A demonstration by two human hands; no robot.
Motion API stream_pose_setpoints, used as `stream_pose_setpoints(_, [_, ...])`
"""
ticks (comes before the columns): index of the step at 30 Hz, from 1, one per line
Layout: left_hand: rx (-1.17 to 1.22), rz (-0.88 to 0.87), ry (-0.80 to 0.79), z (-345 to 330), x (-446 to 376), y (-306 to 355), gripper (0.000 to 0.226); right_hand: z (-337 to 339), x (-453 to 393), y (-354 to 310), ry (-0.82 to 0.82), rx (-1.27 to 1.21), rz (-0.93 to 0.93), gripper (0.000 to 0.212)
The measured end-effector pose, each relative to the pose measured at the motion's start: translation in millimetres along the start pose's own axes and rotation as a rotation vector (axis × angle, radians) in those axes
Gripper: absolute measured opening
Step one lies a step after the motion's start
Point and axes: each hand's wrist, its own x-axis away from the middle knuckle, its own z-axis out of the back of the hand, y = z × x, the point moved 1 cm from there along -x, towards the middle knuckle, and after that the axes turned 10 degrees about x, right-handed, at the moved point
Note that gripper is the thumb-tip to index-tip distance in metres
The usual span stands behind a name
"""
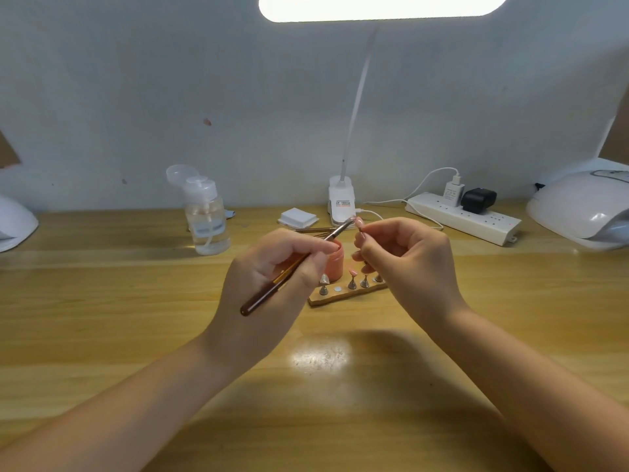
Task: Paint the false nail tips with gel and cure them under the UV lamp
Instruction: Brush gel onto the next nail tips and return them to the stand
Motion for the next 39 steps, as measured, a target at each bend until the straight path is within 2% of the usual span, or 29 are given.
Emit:
stream_pose_setpoints(5, [0.019,0.029,0.027,-2,2,1,0.021,0,0,-1,-0.006,-0.007,0.003,0.010])
stream_pose_setpoints(13, [0.030,0.050,0.046,1,2,-1,0.019,0,0,1,0.002,0.000,0.007,0.010])
stream_pose_setpoints(19, [0.046,0.051,0.126,3,3,-3,0.022,-2,1,4,-0.008,0.018,0.001,0.011])
stream_pose_setpoints(26, [0.062,0.081,0.120,2,2,-3,0.022,-1,0,6,-0.001,0.042,0.012,0.012])
stream_pose_setpoints(32, [-0.062,0.220,0.207,18,-22,-12,0.011,-7,10,16,0.011,0.214,0.086,0.008])
stream_pose_setpoints(39, [-0.428,0.315,0.082,17,-68,-20,0.027,-16,17,22,0.040,0.334,0.212,0.009])
